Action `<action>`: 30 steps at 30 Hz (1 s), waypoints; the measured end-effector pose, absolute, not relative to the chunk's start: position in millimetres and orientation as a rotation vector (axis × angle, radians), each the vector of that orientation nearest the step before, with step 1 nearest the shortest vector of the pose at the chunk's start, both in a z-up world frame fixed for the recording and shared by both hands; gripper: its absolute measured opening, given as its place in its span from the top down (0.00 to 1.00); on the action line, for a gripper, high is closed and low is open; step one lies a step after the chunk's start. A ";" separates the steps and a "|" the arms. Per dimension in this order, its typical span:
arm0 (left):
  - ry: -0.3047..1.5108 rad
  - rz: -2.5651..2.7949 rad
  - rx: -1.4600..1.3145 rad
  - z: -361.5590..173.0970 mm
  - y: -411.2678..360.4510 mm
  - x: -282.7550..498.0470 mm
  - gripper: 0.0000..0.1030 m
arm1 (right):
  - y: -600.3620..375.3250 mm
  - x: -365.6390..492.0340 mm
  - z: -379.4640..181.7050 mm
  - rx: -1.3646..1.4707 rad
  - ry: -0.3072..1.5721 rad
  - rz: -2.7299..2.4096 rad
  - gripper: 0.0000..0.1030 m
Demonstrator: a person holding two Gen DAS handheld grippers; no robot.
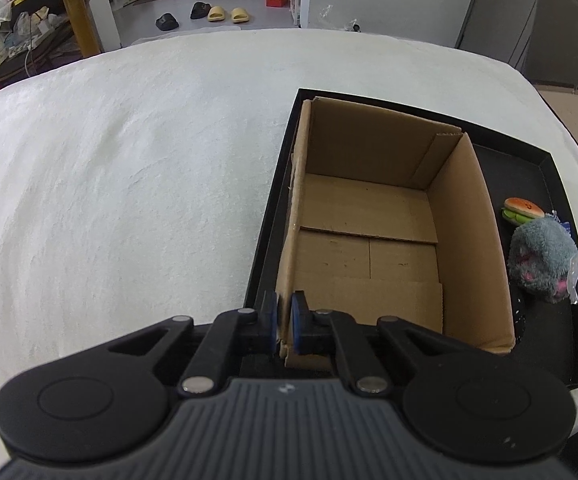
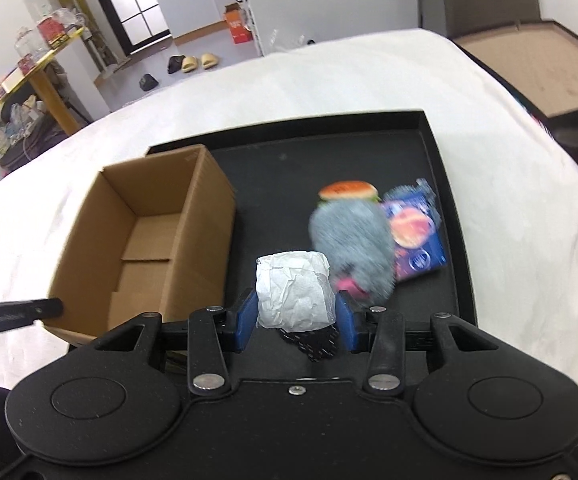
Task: Organize soft objects
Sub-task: 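Drop the white cloth into the box with the right gripper while the left grips the box wall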
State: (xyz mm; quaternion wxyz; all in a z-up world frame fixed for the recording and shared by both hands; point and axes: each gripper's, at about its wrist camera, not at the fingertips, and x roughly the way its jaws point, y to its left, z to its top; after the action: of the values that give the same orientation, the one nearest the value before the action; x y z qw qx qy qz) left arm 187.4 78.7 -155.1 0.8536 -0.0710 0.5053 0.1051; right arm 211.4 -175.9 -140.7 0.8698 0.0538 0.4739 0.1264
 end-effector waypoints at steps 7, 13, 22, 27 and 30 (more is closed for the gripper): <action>1.039 0.241 -0.165 -157.6 82.7 185.9 0.94 | -147.1 221.2 -119.1 0.108 0.969 0.321 0.59; 1.029 0.245 -0.191 -158.8 89.4 184.0 0.93 | -115.4 229.7 -110.2 0.081 0.960 0.365 0.59; 1.005 0.241 -0.233 -159.6 100.1 181.5 0.92 | -68.6 236.7 -112.5 0.029 0.977 0.420 0.59; 0.999 0.236 -0.268 -162.6 108.0 181.9 0.90 | -42.1 243.3 -110.8 0.006 0.974 0.454 0.59; 0.996 0.232 -0.267 -163.3 108.9 182.9 0.90 | -26.9 246.2 -103.1 0.008 0.949 0.496 0.57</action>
State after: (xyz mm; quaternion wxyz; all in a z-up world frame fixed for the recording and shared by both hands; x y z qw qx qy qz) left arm 182.9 108.9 -163.3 0.8636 -0.1275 0.4750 0.1109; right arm 246.2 -26.9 -103.1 0.8600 0.0039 0.4522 0.2365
